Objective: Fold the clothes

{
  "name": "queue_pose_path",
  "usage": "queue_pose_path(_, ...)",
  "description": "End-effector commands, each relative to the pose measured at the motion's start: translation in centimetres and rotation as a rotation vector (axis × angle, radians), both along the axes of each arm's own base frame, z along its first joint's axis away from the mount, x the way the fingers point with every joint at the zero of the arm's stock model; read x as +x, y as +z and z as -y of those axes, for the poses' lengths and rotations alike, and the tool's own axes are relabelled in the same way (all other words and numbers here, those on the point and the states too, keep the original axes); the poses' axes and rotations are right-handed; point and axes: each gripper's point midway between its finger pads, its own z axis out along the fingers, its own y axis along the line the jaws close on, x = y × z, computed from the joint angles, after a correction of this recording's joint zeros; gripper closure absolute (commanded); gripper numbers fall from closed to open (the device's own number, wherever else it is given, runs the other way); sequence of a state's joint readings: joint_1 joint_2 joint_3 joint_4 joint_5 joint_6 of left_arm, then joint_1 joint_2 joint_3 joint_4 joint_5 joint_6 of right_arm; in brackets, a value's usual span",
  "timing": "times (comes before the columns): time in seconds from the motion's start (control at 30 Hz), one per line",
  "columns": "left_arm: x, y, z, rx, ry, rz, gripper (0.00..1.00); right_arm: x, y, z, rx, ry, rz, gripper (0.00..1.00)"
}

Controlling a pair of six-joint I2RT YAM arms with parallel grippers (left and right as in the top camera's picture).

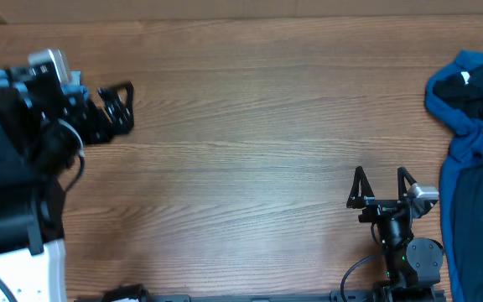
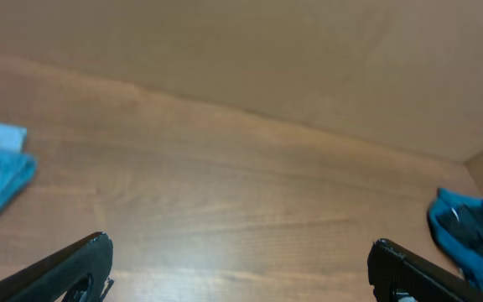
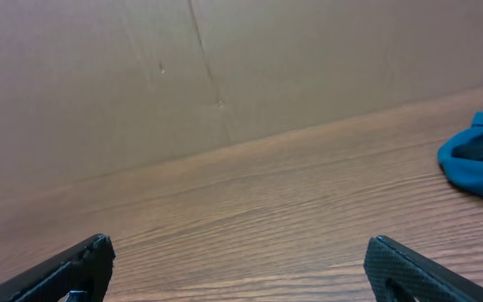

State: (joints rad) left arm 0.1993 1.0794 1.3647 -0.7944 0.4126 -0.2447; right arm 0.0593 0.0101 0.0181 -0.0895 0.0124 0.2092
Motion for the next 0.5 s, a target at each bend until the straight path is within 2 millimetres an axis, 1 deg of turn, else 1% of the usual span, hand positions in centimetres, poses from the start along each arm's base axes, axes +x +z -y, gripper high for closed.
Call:
queue_pose_path(0.0, -3.3, -5.3, 1.2, -0.067, -0.003, -0.082, 0.0, 0.0, -0.2, 0.3, 0.001, -0.017, 0.005, 0.0)
queue_pose_path(0.07, -5.1, -9.0, 1.6, -0.077, -0.001, -0.137, 0.0, 0.0, -0.1, 0.3, 0.002, -0.017, 0.005, 0.0)
queue_pose_path(0.13, -7.0, -13.8, 1.9, -0.092, 0.001, -0.212, 0.0, 0.0, -0.2, 0.3, 0.001, -0.017, 0.005, 0.0)
queue_pose_path(0.17, -7.6, -15.8, 2.0, -0.097, 0.001, -0.235, 0.0, 0.0, -0.2, 0.3, 0.001, -0.017, 0.005, 0.0)
queue_pose_path(0.2, -7.8, -17.4, 2.1, -0.097, 0.001, -0.235, 0.0, 0.0, -0.2, 0.3, 0.001, -0.017, 0.005, 0.0)
queue_pose_path(0.27, -7.7, -19.2, 2.1, -0.09, 0.0, -0.203, 0.0, 0.0, -0.1, 0.3, 0.001, -0.017, 0.005, 0.0)
queue_pose_path(0.33, -7.0, -20.8, 1.7, -0.065, 0.01, -0.116, 0.0, 0.0, -0.2, 0.3, 0.001, -0.017, 0.005, 0.0)
queue_pose_path(0.4, -6.4, -21.3, 1.4, -0.039, 0.02, -0.017, 0.0, 0.0, -0.2, 0.3, 0.001, -0.017, 0.005, 0.0)
queue_pose_path(0.47, -6.0, -21.2, 0.9, -0.01, 0.041, 0.074, 0.0, 0.0, -0.2, 0.3, 0.001, -0.017, 0.005, 0.0)
